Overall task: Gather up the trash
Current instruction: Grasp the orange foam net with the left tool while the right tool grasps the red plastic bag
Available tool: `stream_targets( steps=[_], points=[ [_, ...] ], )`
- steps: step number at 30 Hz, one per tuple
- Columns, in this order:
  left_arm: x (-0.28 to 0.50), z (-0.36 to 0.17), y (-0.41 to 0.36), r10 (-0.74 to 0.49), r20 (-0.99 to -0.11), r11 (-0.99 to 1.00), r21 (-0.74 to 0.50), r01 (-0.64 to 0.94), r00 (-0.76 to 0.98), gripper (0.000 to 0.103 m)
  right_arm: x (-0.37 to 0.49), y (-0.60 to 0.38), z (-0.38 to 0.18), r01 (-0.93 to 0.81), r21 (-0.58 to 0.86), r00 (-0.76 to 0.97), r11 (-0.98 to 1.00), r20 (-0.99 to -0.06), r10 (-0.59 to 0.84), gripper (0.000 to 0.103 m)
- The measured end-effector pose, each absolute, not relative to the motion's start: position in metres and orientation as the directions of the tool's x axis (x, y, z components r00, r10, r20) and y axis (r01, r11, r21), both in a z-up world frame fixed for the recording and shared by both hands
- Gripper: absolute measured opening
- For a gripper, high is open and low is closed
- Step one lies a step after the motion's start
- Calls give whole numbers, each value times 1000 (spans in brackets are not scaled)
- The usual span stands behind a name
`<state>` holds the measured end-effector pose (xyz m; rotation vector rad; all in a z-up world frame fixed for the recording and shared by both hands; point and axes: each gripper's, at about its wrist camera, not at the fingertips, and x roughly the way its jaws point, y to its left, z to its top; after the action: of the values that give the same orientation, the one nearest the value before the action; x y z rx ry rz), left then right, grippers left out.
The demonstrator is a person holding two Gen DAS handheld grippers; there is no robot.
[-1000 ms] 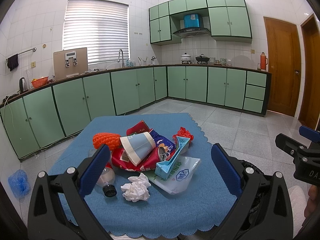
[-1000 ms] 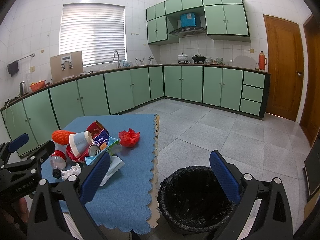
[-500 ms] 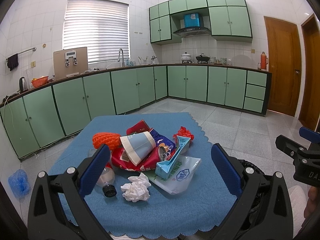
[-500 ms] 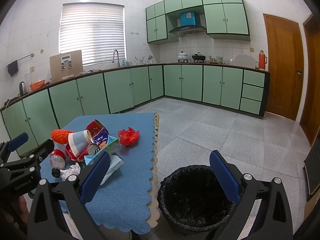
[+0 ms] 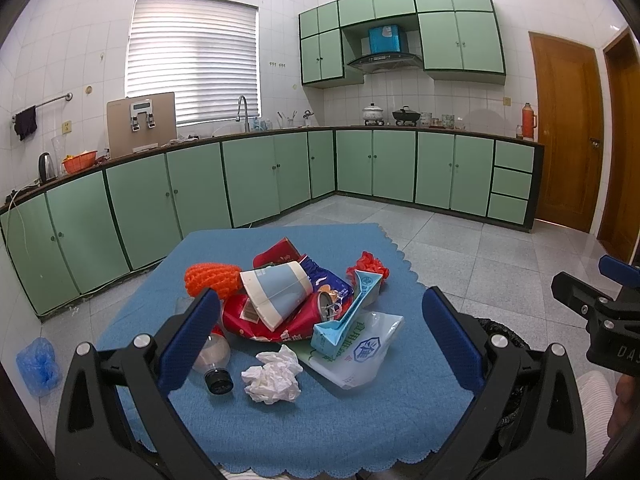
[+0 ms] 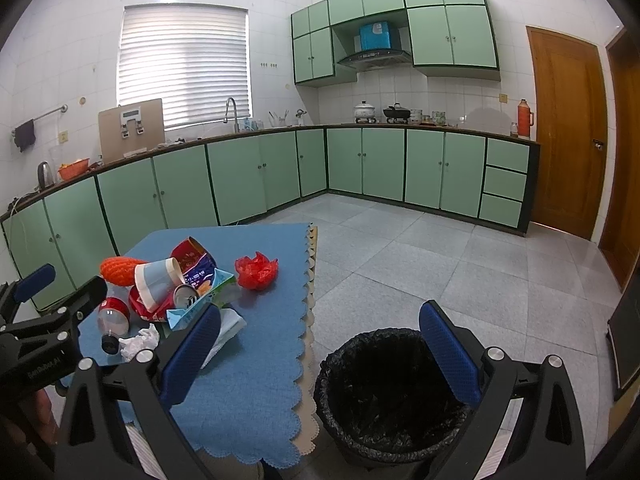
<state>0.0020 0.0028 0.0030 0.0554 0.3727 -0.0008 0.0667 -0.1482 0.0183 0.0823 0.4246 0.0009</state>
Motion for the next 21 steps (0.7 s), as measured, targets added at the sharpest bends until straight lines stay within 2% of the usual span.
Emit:
stream_targets(
  steps=[8, 15, 21],
  points=[
    [10, -4, 11, 25, -372, 998, 63, -1, 928, 98, 73, -148, 12, 10, 89, 908, 996, -418, 29, 97],
    [31, -11, 40, 102, -386, 994, 77, -78, 917, 98, 94, -143, 12, -24, 79, 912, 997, -408, 54, 97],
    [52, -14, 61, 141, -382, 990, 78, -120, 914, 98, 130, -135, 11, -64, 102, 902, 993, -419, 101, 90]
  ],
)
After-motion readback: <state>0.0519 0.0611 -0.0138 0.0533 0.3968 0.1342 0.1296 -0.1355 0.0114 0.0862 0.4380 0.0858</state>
